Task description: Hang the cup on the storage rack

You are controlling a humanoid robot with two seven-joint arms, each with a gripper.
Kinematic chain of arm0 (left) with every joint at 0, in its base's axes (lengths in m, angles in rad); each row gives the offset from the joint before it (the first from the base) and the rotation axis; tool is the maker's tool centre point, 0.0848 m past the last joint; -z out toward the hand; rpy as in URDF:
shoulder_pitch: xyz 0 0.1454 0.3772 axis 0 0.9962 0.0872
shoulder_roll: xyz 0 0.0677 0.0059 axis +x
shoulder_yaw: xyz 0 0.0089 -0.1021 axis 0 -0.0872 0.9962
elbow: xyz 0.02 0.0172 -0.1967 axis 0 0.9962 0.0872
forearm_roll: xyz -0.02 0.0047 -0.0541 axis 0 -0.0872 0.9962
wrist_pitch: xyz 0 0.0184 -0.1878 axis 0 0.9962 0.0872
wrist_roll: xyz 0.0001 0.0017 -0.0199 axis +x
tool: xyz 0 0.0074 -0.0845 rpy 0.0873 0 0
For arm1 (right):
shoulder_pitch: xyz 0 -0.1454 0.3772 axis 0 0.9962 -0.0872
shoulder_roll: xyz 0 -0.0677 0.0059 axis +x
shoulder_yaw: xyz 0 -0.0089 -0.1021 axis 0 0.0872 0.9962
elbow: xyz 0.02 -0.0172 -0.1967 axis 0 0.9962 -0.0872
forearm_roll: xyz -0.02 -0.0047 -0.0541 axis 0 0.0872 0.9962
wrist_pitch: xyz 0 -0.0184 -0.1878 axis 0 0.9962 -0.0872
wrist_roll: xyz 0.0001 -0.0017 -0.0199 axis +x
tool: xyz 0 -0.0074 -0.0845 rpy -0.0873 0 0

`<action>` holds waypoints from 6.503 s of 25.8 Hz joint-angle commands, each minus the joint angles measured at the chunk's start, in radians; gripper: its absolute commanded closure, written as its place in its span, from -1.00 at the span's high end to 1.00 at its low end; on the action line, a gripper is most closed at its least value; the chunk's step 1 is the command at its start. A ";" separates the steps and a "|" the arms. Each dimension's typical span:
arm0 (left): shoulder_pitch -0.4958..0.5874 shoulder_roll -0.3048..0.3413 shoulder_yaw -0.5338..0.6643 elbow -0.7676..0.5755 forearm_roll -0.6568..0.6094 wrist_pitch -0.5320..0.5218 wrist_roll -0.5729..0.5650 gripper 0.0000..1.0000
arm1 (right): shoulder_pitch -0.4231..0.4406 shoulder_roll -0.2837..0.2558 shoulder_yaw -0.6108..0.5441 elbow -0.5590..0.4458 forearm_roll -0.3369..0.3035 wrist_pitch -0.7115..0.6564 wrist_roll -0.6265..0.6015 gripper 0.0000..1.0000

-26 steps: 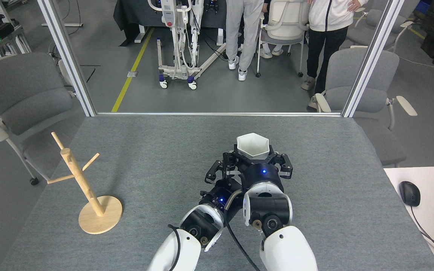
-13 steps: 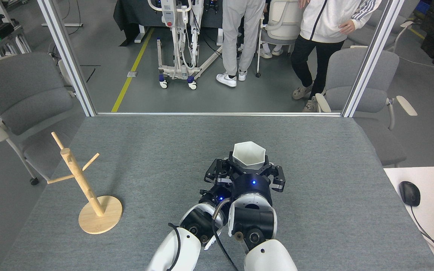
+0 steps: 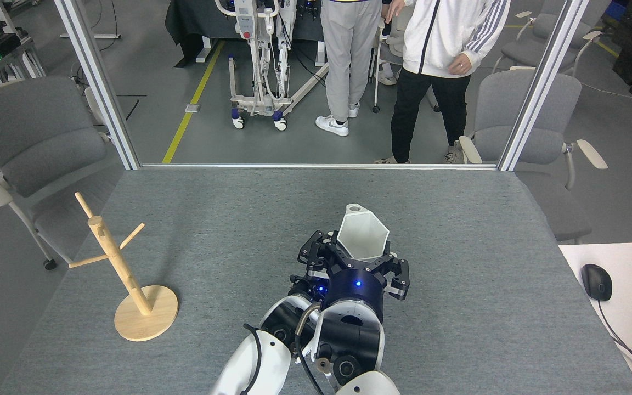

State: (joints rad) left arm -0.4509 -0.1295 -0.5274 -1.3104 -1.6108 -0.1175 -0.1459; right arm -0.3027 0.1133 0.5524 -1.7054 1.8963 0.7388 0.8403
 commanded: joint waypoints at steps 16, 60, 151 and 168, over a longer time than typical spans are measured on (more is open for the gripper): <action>0.005 0.007 0.000 -0.006 0.002 -0.016 0.005 -0.83 | -0.001 0.006 0.188 0.021 0.006 0.001 0.002 -0.13; 0.014 0.007 -0.002 -0.006 0.003 -0.019 0.005 -0.83 | 0.011 0.009 0.190 0.033 -0.031 -0.002 -0.352 0.98; 0.526 0.343 0.555 -0.420 0.003 -0.238 0.230 -0.90 | 0.231 -0.431 -0.836 0.248 -0.609 -0.920 -0.742 0.98; 0.610 0.340 0.699 -0.420 0.006 -0.310 0.299 -0.90 | 0.178 -0.383 -0.798 0.262 -0.595 -0.917 -0.768 0.98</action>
State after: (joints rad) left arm 0.1560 0.2103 0.1288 -1.7304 -1.6064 -0.4160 0.1462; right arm -0.1109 -0.2782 -0.2498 -1.4613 1.2990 -0.1826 0.0722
